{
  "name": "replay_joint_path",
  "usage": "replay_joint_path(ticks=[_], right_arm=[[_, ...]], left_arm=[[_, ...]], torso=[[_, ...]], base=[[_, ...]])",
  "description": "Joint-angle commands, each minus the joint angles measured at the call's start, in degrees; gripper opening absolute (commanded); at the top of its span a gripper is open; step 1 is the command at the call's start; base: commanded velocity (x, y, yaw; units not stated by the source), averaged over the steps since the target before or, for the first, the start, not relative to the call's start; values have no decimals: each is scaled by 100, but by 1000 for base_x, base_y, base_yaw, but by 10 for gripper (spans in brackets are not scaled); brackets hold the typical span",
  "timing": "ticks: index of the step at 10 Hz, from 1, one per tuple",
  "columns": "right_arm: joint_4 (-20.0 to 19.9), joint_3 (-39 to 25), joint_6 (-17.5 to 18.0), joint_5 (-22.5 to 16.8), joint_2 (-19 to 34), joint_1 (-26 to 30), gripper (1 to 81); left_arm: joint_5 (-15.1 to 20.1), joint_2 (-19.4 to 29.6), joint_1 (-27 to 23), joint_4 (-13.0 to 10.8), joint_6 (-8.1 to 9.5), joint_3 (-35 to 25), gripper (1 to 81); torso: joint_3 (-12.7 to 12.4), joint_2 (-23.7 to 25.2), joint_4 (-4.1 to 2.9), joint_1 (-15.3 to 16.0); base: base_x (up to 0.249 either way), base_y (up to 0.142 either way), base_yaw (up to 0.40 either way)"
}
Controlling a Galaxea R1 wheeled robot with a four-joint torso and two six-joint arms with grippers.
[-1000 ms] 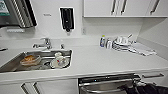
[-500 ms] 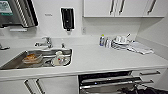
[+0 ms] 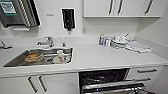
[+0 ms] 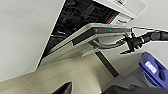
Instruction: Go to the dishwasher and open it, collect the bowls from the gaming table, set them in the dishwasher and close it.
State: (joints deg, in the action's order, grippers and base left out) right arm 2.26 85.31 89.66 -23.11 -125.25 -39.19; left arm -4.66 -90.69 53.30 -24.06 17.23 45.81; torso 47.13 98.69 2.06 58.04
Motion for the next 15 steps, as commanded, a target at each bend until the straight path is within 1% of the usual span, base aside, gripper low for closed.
replay_joint_path(ticks=[1, 2, 3, 5, 7, 9, 10, 12, 14, 15], right_arm=[[-85, -86, 50, -485, 216, 442, 811], [-77, -60, 157, -222, 243, 319, 811], [-94, 19, 166, -89, 243, 205, 811], [-94, 55, 157, -70, 243, 108, 811], [-41, 81, 149, -18, 156, -32, 811], [-50, 292, 139, 140, 15, -199, 811], [-41, 327, 139, 176, -47, -278, 811], [-41, 493, 122, 438, -231, -489, 811], [-41, 529, 113, 474, -284, -629, 811], [-41, 556, 113, 571, -267, -700, 811]], left_arm=[[53, 244, -412, -72, 9, -160, 811], [53, 226, -412, -81, 9, -151, 811], [96, 226, -420, -81, 9, -151, 811], [105, 182, -412, -81, 9, -151, 811], [219, 112, -412, -81, 9, -90, 811], [272, -20, -403, -81, 9, -81, 811], [360, -82, -403, -72, 9, -37, 811], [387, -135, -403, -81, 9, -28, 811], [448, -135, -403, -81, 9, -28, 811], [457, -161, -403, -72, 9, -28, 811]], torso=[[0, 0, 0, 0], [2, -2, 0, 2], [5, -5, 0, 4], [2, -2, 0, 2], [2, -2, 0, 2], [5, -2, 0, 4], [2, -2, 0, 4], [2, 0, 0, 2], [2, 0, 0, 0], [2, 0, 0, 0]], base=[[-73, 0, 0], [-77, 0, 0], [-77, 0, 0], [-77, 0, 0], [-77, 0, 0], [-78, 0, 0], [-78, 0, 0], [-78, 0, 0], [-78, 0, 0], [-78, 0, 0]])
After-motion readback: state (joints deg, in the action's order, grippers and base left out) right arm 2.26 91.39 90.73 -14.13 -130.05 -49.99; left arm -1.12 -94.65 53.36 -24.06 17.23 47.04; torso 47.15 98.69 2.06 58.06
